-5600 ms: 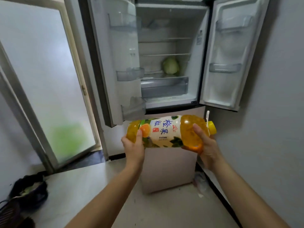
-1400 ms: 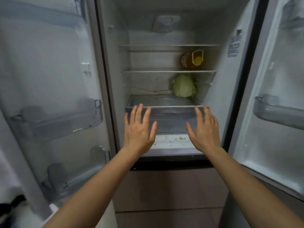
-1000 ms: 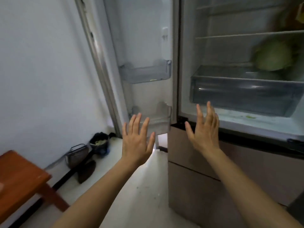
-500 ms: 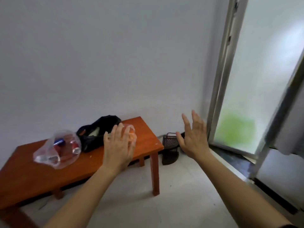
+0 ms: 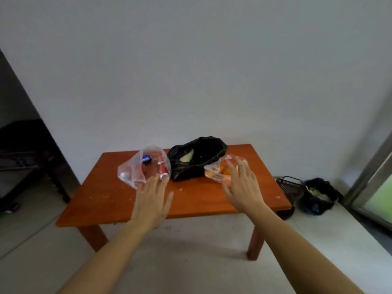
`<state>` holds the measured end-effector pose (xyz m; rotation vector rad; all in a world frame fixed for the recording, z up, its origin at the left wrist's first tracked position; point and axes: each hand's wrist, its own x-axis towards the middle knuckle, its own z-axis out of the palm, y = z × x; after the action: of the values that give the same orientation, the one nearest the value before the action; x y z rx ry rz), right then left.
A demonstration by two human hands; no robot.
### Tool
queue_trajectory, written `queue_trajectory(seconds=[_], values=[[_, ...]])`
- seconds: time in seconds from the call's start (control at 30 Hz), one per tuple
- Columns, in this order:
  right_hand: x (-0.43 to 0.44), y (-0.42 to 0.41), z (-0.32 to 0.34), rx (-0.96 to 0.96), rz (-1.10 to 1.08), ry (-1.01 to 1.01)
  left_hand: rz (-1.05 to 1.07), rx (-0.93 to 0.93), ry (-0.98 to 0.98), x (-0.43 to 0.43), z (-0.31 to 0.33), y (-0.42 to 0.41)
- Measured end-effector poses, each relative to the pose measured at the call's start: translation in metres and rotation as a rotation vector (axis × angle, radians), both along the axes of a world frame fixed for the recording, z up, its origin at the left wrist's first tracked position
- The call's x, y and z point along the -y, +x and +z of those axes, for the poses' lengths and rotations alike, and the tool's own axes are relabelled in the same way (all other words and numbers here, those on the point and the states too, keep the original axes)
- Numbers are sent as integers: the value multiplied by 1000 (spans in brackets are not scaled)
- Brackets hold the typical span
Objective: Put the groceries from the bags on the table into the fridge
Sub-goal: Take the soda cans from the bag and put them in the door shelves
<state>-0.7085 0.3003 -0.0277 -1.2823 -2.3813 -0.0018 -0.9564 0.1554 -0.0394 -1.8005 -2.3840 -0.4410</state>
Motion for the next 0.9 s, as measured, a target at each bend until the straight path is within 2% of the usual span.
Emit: queue_trajectory(seconds=[0.23,0.3,0.43,0.63,0.73,0.9], values=[[-117,-106,-32,2,203,-192,47,-3,-356,-94,-37,-79],[-150,-138,-33,5,249,-239,85,44,-398,-120,-38,-100],[-205,-198,-34,10,370,-314,113,119,-386,-165,-43,-143],[-241,-276,-68,79,541,-475,124,341,-383,-206,-55,-171],[-250,-313,-89,112,624,-565,150,537,-379,-227,-77,-193],[-264,-367,-116,143,621,-636,283,762,-334,-261,-123,-242]])
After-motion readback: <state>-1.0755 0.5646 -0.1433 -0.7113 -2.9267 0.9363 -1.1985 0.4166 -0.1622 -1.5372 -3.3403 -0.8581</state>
